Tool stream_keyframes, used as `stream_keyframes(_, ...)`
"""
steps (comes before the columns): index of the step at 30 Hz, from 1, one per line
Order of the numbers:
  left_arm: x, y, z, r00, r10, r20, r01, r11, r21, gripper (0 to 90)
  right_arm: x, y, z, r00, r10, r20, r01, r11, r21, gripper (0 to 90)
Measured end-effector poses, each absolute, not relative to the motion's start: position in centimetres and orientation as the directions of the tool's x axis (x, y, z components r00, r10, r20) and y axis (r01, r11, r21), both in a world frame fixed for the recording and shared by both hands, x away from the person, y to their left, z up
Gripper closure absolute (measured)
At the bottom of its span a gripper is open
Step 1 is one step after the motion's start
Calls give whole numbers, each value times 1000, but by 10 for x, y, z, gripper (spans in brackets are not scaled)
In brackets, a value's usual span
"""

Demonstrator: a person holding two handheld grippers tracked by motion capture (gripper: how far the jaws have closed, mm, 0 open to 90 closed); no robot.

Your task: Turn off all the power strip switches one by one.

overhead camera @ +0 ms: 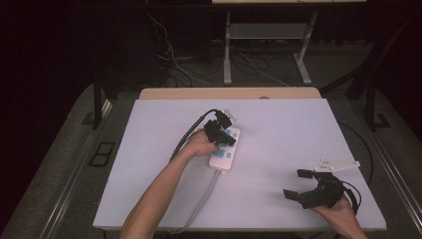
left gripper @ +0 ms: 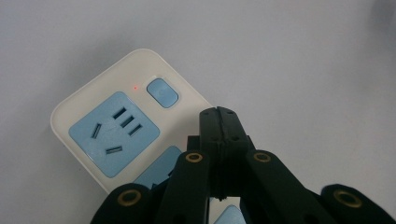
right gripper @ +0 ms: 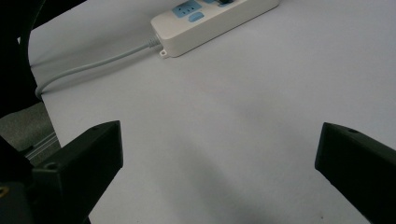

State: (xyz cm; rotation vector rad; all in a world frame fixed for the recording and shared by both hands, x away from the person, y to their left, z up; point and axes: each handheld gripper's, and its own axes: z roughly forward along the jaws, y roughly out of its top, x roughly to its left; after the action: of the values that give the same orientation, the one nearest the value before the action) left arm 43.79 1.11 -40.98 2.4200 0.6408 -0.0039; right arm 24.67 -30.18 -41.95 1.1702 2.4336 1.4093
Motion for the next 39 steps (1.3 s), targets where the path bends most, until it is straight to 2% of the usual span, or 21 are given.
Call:
stream_keyframes(19, 438, 9, -408, 869, 467, -163, 471, -681, 560, 897, 247, -304, -420, -696, 660, 282, 570, 270, 776, 8)
stream_keyframes(26, 443, 10, -380, 877, 448, -176, 452, -643, 618, 896, 248, -305, -420, -691, 664, 285, 573, 264, 776, 8)
stream_keyframes(39, 459, 9, -352, 883, 452, -124, 422, -651, 632, 895, 248, -307, -420, -689, 665, 288, 575, 259, 776, 8)
